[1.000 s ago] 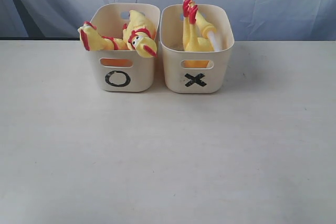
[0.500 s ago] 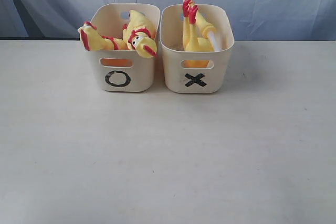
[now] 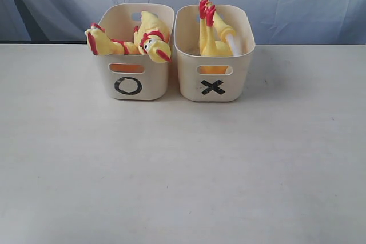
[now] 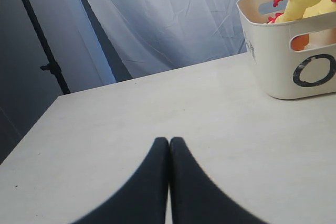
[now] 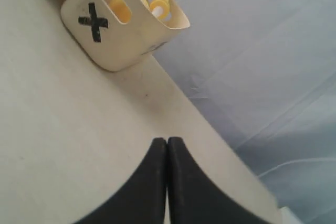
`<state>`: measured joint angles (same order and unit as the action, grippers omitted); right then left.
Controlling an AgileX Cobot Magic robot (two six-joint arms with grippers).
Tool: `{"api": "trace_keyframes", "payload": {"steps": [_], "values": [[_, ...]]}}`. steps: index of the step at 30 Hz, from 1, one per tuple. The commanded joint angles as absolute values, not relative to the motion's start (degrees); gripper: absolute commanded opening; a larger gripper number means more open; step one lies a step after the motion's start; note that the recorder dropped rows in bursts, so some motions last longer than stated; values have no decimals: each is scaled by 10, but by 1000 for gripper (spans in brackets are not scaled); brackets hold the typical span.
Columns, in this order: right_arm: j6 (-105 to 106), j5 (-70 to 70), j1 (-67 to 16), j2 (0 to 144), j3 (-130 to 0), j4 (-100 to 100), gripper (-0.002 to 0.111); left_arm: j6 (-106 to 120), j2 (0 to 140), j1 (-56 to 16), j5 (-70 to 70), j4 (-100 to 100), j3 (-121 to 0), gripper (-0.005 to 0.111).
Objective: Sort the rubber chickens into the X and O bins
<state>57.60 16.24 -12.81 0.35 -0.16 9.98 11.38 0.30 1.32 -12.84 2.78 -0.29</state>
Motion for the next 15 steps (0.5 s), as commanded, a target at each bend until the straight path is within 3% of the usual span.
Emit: {"api": "trace_keyframes", "payload": {"steps": [1, 15], "values": [[433, 162, -126, 0, 0, 109, -1, 111, 0, 16, -119, 22, 0, 0], [392, 165, -126, 0, 0, 109, -1, 111, 0, 16, -119, 22, 0, 0]]}}
